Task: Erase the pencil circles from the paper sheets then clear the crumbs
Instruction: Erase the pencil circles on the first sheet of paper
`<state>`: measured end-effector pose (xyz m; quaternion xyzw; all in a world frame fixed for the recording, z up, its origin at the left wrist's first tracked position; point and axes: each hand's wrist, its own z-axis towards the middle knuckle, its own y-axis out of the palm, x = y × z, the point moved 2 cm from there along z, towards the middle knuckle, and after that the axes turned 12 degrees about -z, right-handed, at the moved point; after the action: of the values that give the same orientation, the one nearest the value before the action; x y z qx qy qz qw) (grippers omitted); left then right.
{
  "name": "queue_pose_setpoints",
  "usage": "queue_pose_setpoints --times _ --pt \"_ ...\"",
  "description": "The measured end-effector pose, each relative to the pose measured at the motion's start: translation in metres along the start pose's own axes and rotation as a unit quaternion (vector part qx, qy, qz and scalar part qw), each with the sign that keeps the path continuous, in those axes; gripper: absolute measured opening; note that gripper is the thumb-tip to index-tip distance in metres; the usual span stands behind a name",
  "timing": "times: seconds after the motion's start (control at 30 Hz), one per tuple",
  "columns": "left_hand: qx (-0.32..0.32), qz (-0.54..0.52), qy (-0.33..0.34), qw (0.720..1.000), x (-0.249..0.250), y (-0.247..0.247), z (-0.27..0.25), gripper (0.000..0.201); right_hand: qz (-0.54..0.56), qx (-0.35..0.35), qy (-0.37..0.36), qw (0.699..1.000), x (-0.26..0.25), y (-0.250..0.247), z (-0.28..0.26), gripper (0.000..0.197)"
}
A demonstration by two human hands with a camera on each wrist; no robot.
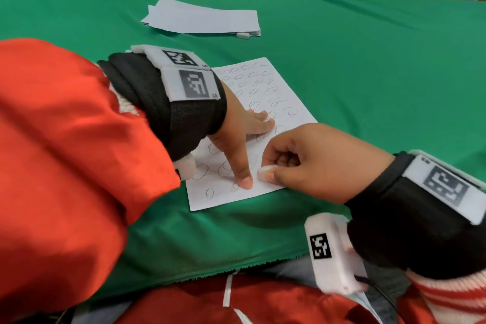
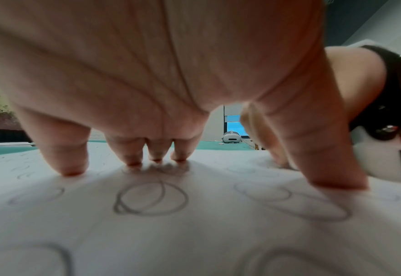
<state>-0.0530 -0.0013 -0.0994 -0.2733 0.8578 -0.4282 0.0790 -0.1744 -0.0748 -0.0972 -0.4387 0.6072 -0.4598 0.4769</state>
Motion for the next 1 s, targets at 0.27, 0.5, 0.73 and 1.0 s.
queue_pose_setpoints --times 0.27,0.5,0.73,1.0 --pt "-0.004 -0.022 0.012 1.0 0.0 0.001 0.002 0.119 -0.012 0.005 -0.013 1.0 -0.004 -0.002 0.003 0.007" --pt "-0.003 -0.015 0.014 1.0 0.001 0.0 0.001 0.117 -0.021 0.01 -0.002 1.0 -0.005 -0.004 0.008 0.008" --pt "0.001 0.008 -0.006 1.0 0.001 -0.001 -0.003 0.123 -0.009 -0.02 0.007 1.0 0.002 -0.004 -0.001 0.011" --pt "0.006 0.014 -0.012 1.0 0.004 -0.001 -0.006 0.122 0.01 0.001 0.05 0.999 0.011 -0.004 0.005 0.01"
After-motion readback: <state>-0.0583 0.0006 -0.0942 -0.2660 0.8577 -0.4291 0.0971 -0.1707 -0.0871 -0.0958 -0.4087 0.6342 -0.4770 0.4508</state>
